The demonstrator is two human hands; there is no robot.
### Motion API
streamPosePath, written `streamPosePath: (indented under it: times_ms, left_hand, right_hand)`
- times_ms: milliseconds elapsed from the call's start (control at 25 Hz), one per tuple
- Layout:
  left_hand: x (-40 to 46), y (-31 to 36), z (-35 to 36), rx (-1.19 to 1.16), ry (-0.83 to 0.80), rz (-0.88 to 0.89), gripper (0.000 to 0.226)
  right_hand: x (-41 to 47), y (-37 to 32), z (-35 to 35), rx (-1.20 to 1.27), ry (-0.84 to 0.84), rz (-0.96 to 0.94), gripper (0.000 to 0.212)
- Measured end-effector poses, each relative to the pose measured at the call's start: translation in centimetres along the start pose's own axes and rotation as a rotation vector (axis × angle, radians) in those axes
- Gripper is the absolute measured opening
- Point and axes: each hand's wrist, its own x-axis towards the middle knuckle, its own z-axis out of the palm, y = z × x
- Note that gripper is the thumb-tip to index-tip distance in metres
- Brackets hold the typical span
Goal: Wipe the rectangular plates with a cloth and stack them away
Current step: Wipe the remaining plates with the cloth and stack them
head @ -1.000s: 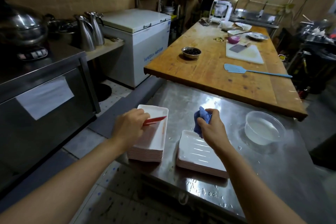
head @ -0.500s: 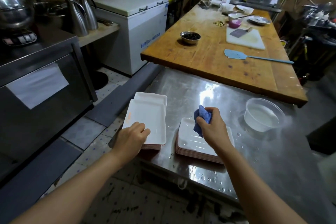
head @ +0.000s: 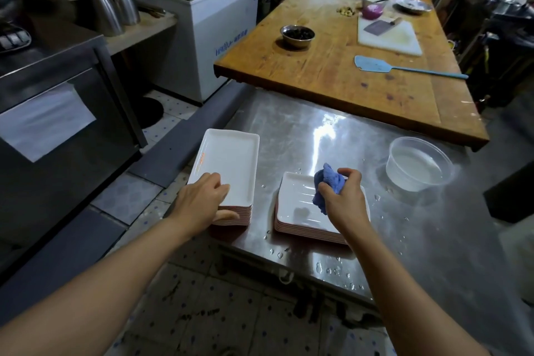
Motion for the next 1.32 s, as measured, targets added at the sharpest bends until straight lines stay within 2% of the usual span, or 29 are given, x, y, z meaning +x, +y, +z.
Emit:
streamPosePath:
  times_ms: [120, 200, 320, 440, 520, 640, 760, 800, 920, 1080, 1320]
  left_hand:
    - [1.0, 0.7, -0.4, 0.033, -0.091, -0.103, 0.054]
    - [1.8, 1.8, -0.9, 0.001, -0.064, -0.152, 0.048]
    - [3.1, 4.7, -1.5, -0.236, 0.079, -0.152, 0.035]
    - [5.3, 7.9, -1.4, -0.499, 0.040, -0.180, 0.034]
    - [6.9, 9.2, -0.8, -0.547, -0.022, -0.246, 0.036]
    - [8.7, 10.1, 0.8, -0.560, -0.160, -0.340, 0.032]
    - [9.7, 10.7, 2.0, -0.510, -0.264, -0.344, 0.014]
    - [9.9, 10.9, 2.3, -0.505, -0.283, -0.339, 0.011]
    - [10.3, 11.3, 3.0, -0.508, -0.336, -0.353, 0.021]
    - [10.1, 11.2, 3.6, -0.497, -0.368, -0.388, 0.031]
    - [10.4, 11.1, 4.1, -0.454, -0.405, -0.402, 0.039]
  right_hand:
    - [0.4, 0.8, -0.2, 0.002, 0.039, 0.007, 0.027]
    - [0.7, 1.4, -0.3, -0.034, 0.029, 0.004, 0.024]
    - [1.4, 2.1, 0.0, -0.120, -0.072, 0.003, 0.025]
    - [3.0, 2.3, 1.3, -0.207, -0.137, -0.062, 0.024]
    - [4.4, 2.3, 2.6, -0.260, -0.128, -0.141, 0.023]
    - [6.2, 2.8, 4.5, -0.353, -0.140, -0.248, 0.020]
    - [6.7, 4.1, 5.8, -0.670, -0.193, -0.310, 0.039]
    - [6.5, 4.3, 6.0, -0.675, -0.182, -0.337, 0.042]
    - [6.0, 5.0, 6.3, -0.552, -0.202, -0.479, 0.029]
    - [6.3, 6.3, 6.4, -0.723, -0.251, -0.543, 0.029]
    - [6.6, 8.6, 1.7, -0.830, -0.066, -0.482, 0.022]
